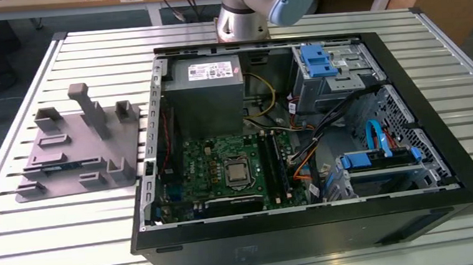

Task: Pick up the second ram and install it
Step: 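Reach for the second ram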

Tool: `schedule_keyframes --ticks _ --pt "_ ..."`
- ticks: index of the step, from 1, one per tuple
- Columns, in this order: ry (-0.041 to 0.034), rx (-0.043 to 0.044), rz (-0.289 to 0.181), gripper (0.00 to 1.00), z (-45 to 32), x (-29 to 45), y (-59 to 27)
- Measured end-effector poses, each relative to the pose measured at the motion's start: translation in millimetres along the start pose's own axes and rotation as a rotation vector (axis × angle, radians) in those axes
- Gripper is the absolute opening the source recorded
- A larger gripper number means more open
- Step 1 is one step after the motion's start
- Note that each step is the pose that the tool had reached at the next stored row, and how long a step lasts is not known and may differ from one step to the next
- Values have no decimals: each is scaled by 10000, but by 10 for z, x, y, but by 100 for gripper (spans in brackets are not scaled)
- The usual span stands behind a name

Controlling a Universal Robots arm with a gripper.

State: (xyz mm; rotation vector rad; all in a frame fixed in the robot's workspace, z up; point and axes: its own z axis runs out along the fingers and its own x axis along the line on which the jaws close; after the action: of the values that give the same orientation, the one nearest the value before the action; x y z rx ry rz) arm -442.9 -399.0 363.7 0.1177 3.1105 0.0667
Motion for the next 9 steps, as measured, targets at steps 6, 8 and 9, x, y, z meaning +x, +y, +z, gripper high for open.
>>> schedule_keyframes --ticks 6,8,9 --pt "17 0 2 10 66 -202 13" --pt "21 1 1 10 102 -237 14" --pt "17 -3 2 10 123 -237 12"
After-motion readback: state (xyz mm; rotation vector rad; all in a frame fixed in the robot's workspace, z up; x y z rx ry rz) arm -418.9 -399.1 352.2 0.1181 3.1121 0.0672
